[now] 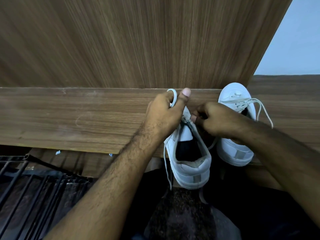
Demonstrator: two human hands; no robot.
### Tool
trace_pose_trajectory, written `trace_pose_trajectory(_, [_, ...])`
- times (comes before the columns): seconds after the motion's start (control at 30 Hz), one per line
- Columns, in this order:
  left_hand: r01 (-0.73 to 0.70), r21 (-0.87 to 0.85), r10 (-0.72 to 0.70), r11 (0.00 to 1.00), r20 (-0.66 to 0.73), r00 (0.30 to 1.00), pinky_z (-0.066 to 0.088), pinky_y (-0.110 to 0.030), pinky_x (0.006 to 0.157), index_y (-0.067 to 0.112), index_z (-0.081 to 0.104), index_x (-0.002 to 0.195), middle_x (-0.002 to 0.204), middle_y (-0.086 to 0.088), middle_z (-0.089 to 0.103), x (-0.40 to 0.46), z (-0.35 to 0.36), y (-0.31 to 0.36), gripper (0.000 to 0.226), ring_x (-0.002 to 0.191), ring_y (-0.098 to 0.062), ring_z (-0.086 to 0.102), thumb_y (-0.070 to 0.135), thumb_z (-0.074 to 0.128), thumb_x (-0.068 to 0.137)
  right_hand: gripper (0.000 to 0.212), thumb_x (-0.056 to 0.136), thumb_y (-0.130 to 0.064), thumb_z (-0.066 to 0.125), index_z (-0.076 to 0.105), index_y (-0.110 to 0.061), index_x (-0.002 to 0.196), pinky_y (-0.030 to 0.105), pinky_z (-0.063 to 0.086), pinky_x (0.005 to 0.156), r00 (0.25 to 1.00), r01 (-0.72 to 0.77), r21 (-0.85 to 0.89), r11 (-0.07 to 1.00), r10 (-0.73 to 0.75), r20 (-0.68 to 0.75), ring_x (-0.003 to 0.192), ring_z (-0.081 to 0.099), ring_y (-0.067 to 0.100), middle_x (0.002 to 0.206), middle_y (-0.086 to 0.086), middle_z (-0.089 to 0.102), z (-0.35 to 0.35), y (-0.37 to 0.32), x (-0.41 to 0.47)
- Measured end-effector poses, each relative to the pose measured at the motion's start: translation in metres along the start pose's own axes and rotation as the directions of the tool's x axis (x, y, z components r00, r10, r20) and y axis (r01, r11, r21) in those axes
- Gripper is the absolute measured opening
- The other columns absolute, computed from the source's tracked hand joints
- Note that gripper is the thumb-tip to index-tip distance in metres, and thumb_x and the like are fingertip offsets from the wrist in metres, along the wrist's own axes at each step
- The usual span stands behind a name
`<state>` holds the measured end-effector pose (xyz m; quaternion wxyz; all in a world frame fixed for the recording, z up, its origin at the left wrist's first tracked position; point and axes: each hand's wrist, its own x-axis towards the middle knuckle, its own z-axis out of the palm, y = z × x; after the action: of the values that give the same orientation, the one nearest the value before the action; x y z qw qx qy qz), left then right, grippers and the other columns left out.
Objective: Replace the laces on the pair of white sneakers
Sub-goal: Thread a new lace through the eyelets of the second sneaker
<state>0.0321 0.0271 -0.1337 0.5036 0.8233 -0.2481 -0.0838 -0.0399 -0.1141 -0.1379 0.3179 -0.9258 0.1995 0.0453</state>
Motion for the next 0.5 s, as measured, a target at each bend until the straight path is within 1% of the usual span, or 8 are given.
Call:
trace_pose_trajectory(0.07, [-0.047, -0.019, 0.046, 0.999, -0.05, 0.998, 0.053, -0.042, 0.086, 0.022, 0.051, 0.067, 0.07, 0.015, 0.057, -0.004, 0.0, 0.006, 0.047, 0.094, -0.026, 0.068, 0.056, 0.051, 0.099, 0.025, 0.101, -0.031, 0.052, 0.059, -0.018, 0.081, 0.035, 0.05, 0.072, 0.991, 0.02, -0.099, 0.995, -0.032, -0.13, 0.079, 0.063, 0.024, 0.076, 0.002, 0.063, -0.003, 0.001, 0.0])
trace_pose_trajectory(0.13, [-0.088, -0.012, 0.087, 0.996, -0.092, 0.992, 0.044, -0.046, 0.107, 0.034, 0.069, 0.099, 0.088, 0.024, 0.058, -0.004, -0.001, 0.009, 0.035, 0.116, -0.015, 0.06, 0.058, 0.044, 0.101, 0.021, 0.104, -0.025, 0.048, 0.058, -0.016, 0.088, 0.036, 0.05, 0.071, 0.974, 0.113, 0.29, 0.95, -0.047, -0.223, 0.08, 0.063, 0.025, 0.081, 0.006, 0.065, -0.01, -0.004, -0.003])
trace_pose_trajectory(0.23, [-0.11, -0.012, 0.108, 0.994, -0.132, 0.985, 0.031, -0.05, 0.116, 0.042, 0.062, 0.13, 0.117, 0.021, 0.055, 0.0, -0.005, 0.004, 0.053, 0.129, -0.005, 0.047, 0.068, 0.03, 0.097, 0.018, 0.108, -0.018, 0.038, 0.051, -0.014, 0.096, 0.032, 0.056, 0.069, 0.972, 0.235, 0.868, 0.437, -0.096, -0.215, 0.074, 0.065, 0.019, 0.084, 0.005, 0.067, -0.024, -0.016, -0.009])
trace_pose_trajectory(0.3, [-0.098, -0.033, 0.093, 0.995, -0.113, 0.989, 0.027, -0.051, 0.118, 0.044, 0.065, 0.114, 0.113, 0.024, 0.053, 0.001, -0.006, 0.004, 0.057, 0.127, -0.002, 0.045, 0.074, 0.021, 0.092, 0.018, 0.108, -0.019, 0.038, 0.05, -0.017, 0.094, 0.028, 0.055, 0.058, 0.965, 0.261, 0.882, 0.392, -0.106, -0.239, 0.053, 0.054, 0.008, 0.067, -0.002, 0.059, -0.026, -0.016, -0.011])
trace_pose_trajectory(0.33, [-0.086, -0.035, 0.083, 0.996, -0.102, 0.991, 0.026, -0.051, 0.118, 0.044, 0.062, 0.101, 0.11, 0.025, 0.052, 0.001, -0.007, 0.004, 0.056, 0.125, -0.001, 0.044, 0.076, 0.018, 0.088, 0.018, 0.107, -0.02, 0.04, 0.051, -0.018, 0.093, 0.025, 0.051, 0.054, 0.951, 0.303, 0.784, 0.542, -0.118, -0.285, 0.049, 0.048, 0.006, 0.064, -0.004, 0.055, -0.024, -0.013, -0.009])
trace_pose_trajectory(0.4, [-0.074, -0.025, 0.071, 0.997, -0.103, 0.992, 0.025, -0.05, 0.118, 0.045, 0.054, 0.088, 0.112, 0.024, 0.051, 0.002, -0.007, 0.004, 0.052, 0.126, -0.001, 0.043, 0.078, 0.014, 0.085, 0.015, 0.104, -0.023, 0.048, 0.054, -0.023, 0.09, 0.026, 0.045, 0.057, 0.883, 0.377, 0.222, 0.899, -0.276, -0.379, 0.056, 0.051, 0.006, 0.067, -0.007, 0.057, -0.02, -0.004, -0.005])
trace_pose_trajectory(0.43, [-0.074, -0.016, 0.072, 0.997, -0.104, 0.992, 0.025, -0.05, 0.119, 0.044, 0.054, 0.087, 0.116, 0.023, 0.052, 0.003, -0.007, 0.004, 0.053, 0.128, -0.003, 0.043, 0.078, 0.013, 0.085, 0.014, 0.101, -0.026, 0.052, 0.053, -0.025, 0.087, 0.029, 0.042, 0.061, 0.878, 0.353, -0.044, 0.935, -0.347, -0.329, 0.064, 0.054, 0.009, 0.07, -0.008, 0.058, -0.016, 0.0, -0.002])
trace_pose_trajectory(0.5, [-0.058, 0.012, 0.059, 0.998, -0.084, 0.995, 0.022, -0.05, 0.119, 0.034, 0.065, 0.094, 0.123, 0.018, 0.051, 0.003, -0.007, 0.002, 0.064, 0.128, -0.005, 0.039, 0.074, 0.015, 0.094, 0.019, 0.097, -0.033, 0.057, 0.052, -0.024, 0.081, 0.03, 0.037, 0.068, 0.948, 0.243, -0.28, 0.929, -0.288, -0.133, 0.074, 0.055, 0.016, 0.074, -0.007, 0.055, -0.008, 0.004, 0.002])
